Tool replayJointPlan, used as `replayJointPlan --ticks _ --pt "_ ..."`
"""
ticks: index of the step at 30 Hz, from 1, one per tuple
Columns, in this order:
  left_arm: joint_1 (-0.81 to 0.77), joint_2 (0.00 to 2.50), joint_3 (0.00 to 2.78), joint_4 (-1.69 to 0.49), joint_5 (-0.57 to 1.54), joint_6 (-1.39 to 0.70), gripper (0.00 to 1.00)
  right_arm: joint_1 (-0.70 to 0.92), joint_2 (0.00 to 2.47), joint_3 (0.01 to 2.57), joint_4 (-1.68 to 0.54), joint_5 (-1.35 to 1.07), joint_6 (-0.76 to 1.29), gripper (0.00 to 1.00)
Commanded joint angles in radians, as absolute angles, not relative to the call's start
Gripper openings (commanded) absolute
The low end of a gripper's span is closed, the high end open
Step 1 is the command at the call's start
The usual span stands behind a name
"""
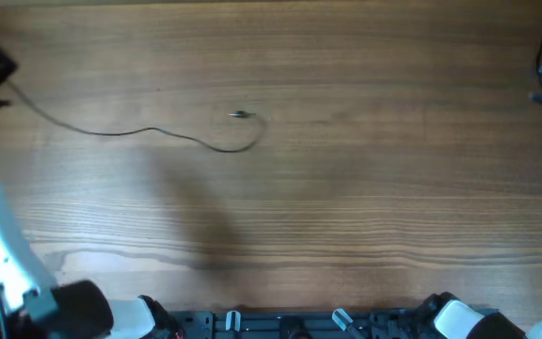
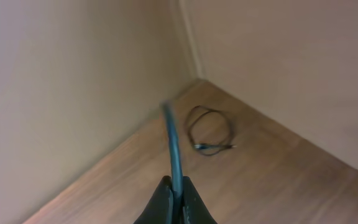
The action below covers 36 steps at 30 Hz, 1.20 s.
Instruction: Untangle cables
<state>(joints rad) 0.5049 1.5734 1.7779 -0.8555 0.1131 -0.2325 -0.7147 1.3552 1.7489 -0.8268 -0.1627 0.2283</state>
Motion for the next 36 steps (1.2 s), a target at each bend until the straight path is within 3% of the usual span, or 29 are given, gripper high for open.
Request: replayJointPlan --ticks 1,5,8,14,17,19,23,26,29,33,36 --pt "0.529 1.507 1.789 -0.844 0.157 -0.3 0.04 -0.719 1.333 1.75 -0.824 -0.221 0.191 0.04" --pt "0.447 1.518 1.788 -0.844 0.276 -0.3 0.04 -0.715 1.324 1.759 -0.809 -0.298 0.186 0.04" --pt "0.334 1.52 1.788 -0.833 0.276 -0.292 0.04 -0.715 1.312 1.811 -0.704 -0.209 0.157 0.04" --pt "0.171 1.52 1.788 -0.819 0.272 -0.292 0.04 -0.715 1.306 1.819 -0.097 0.194 -0.061 0.04" --pt "0.139 1.52 1.788 -0.826 0.273 -0.287 0.04 -0.715 1.378 1.819 0.192 0.362 -0.317 0.04" --pt "0.127 1.52 1.788 -0.827 0.272 -0.266 0.04 -0.715 1.452 1.819 0.176 0.368 -0.378 0.04" --pt "0.125 1.52 1.788 -0.834 0.273 -0.266 0.04 -0.731 1.596 1.819 -0.205 0.365 -0.066 0.04" --pt "0.125 1.52 1.788 -0.852 0.273 -0.265 0.04 -0.834 1.734 1.783 -0.511 0.065 0.301 0.04" --pt "0.125 1.52 1.788 -0.872 0.269 -0.234 0.04 -0.93 1.833 1.772 -0.653 -0.412 0.453 0.04" --pt "0.125 1.52 1.787 -0.884 0.269 -0.22 0.04 -1.072 1.851 1.772 -0.525 -1.133 0.697 0.04" --pt "0.125 1.52 1.787 -0.911 0.268 -0.213 0.04 -1.152 1.851 1.771 -0.704 -1.039 0.526 0.04"
